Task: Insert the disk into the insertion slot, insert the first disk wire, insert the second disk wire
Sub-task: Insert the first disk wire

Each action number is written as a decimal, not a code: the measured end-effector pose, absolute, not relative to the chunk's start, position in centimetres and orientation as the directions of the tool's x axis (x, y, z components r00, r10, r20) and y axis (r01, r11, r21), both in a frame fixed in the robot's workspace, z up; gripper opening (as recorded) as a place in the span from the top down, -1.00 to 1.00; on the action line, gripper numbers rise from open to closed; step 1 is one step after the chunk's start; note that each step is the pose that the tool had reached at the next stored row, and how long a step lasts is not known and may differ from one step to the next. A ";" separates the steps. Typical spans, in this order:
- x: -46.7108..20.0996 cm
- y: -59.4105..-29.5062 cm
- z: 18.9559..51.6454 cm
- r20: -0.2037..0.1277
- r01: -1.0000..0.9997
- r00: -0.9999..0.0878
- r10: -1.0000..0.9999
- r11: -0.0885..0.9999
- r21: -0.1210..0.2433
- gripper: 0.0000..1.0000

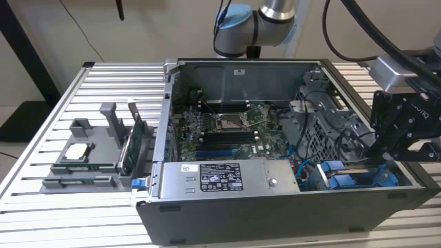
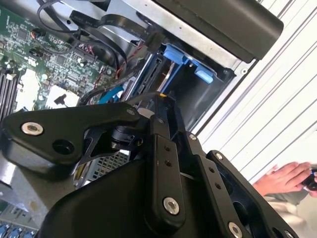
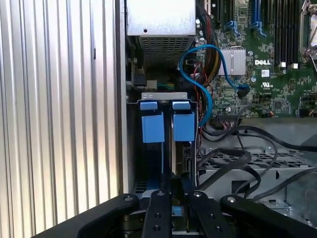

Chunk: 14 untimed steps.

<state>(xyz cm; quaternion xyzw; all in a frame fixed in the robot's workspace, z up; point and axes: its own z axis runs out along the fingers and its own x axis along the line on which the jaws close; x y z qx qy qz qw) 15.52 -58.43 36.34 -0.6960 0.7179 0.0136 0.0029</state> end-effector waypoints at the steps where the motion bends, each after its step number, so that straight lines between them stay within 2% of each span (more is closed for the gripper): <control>1: 15.6 -58.4 36.3 -0.023 -0.999 -0.031 -0.999 0.031 0.015 0.62; 6: 15.7 -58.4 36.0 -0.030 -0.999 -0.031 -0.999 0.031 0.016 0.62; 14: 15.8 -58.4 35.4 -0.073 -0.999 -0.031 -0.997 0.030 0.017 0.62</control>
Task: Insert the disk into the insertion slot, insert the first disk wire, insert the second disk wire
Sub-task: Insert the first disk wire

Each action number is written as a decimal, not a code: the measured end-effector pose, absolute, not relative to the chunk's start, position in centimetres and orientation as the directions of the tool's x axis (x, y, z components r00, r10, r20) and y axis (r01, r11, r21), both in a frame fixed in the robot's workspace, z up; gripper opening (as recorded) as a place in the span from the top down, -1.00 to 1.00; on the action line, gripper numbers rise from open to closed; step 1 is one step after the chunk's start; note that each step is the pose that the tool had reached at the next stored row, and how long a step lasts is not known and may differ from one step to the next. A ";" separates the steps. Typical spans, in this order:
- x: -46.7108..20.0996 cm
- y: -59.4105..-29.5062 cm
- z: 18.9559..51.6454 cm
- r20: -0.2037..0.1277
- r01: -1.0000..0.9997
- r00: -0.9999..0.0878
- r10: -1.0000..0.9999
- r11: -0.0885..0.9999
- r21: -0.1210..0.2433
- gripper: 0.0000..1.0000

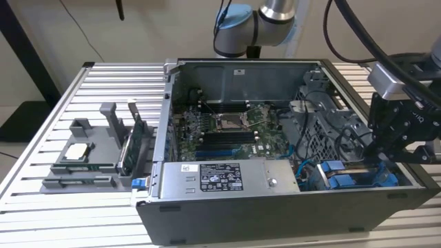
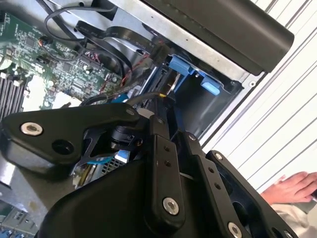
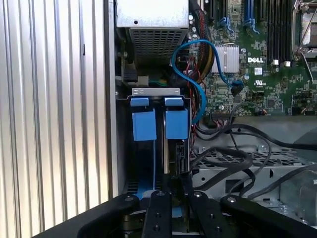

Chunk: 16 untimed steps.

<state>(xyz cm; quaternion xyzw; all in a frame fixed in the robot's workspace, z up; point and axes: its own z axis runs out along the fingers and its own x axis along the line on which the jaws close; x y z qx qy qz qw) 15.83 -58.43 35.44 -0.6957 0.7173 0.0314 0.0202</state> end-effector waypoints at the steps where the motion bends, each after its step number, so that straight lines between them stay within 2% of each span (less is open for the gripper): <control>1: 15.9 -58.4 35.3 -0.079 -0.999 -0.031 -0.996 0.030 0.017 0.62; 11: 16.1 -58.3 34.6 -0.106 -0.999 -0.031 -0.994 0.030 0.018 0.62; 16: 16.3 -58.3 34.4 -0.108 -0.999 -0.031 -0.994 0.029 0.018 0.62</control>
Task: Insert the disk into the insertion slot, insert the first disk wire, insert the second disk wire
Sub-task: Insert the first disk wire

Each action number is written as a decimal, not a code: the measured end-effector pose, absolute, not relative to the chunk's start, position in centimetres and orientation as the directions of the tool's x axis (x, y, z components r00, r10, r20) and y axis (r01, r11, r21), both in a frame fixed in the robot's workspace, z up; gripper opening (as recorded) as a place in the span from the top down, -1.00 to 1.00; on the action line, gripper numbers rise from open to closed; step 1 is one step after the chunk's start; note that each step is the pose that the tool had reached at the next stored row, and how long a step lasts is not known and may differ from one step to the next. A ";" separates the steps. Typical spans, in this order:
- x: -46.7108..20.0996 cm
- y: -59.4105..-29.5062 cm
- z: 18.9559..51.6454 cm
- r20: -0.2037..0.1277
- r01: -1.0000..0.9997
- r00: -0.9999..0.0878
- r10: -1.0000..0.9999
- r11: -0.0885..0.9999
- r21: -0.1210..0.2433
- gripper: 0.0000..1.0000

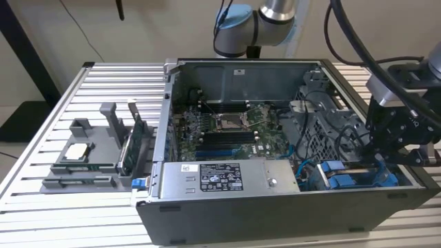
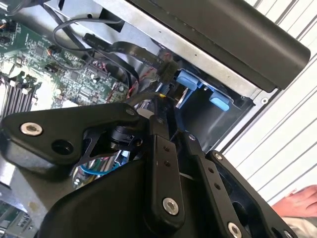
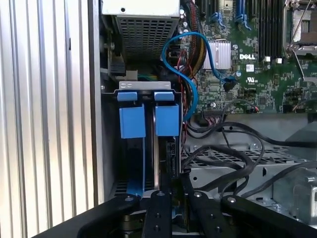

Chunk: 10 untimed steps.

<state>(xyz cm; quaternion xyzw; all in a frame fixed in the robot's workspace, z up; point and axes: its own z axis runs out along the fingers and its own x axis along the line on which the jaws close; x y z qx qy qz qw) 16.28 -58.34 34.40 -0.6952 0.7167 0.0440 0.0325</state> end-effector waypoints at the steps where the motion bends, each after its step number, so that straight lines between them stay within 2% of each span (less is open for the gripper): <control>1: 16.3 -58.3 34.4 -0.108 -0.999 -0.031 -0.994 0.030 0.018 0.62; 10: 16.3 -58.2 34.2 -0.111 -0.999 -0.031 -0.993 0.029 0.018 0.62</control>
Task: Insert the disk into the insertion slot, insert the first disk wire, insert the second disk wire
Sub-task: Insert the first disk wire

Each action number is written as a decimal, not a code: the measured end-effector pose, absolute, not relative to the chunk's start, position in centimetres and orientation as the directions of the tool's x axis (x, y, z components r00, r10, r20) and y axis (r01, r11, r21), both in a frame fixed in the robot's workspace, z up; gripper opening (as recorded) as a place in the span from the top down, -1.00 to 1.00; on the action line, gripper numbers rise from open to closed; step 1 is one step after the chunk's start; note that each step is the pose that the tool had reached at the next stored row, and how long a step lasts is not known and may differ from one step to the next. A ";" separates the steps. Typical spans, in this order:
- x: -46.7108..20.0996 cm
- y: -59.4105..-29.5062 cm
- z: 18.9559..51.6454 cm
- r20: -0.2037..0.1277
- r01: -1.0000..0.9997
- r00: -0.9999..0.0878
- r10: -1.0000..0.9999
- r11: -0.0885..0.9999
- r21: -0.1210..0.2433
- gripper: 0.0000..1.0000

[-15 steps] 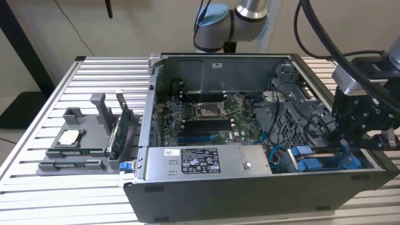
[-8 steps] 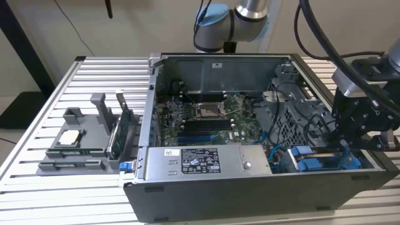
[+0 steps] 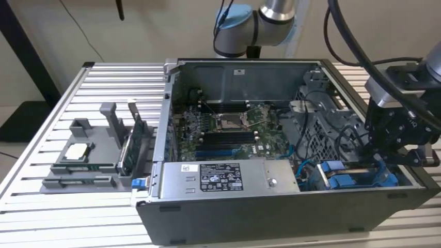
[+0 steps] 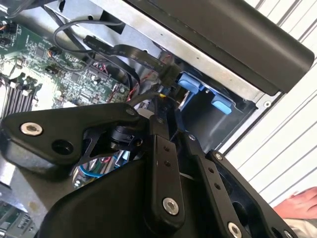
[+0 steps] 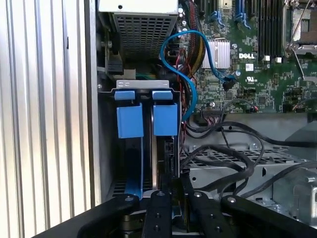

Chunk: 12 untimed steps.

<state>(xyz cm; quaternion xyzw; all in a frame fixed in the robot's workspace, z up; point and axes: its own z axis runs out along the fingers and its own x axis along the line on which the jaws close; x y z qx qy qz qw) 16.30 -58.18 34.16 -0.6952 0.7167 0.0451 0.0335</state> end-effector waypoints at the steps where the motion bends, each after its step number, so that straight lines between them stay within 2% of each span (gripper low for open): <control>1: 16.3 -58.2 34.1 -0.111 -0.999 -0.031 -0.993 0.029 0.018 0.62; 12: 16.3 -58.1 33.5 -0.111 -0.999 -0.033 -0.993 0.031 0.018 0.62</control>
